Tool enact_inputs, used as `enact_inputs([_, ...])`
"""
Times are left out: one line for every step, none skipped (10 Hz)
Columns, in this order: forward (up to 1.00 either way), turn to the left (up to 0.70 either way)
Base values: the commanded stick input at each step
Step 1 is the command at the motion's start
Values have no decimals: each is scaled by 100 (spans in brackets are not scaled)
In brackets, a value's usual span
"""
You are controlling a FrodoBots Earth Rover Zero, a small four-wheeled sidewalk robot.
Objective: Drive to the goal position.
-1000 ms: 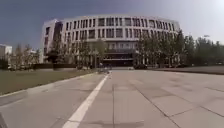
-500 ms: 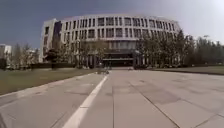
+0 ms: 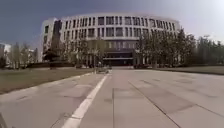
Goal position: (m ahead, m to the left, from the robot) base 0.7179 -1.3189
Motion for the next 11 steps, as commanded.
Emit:
enact_inputs([70,0])
enact_inputs([70,0])
enact_inputs([70,0])
enact_inputs([70,0])
enact_inputs([70,0])
enact_inputs([70,0])
enact_inputs([70,0])
enact_inputs([70,0])
enact_inputs([70,0])
enact_inputs([70,0])
enact_inputs([70,0])
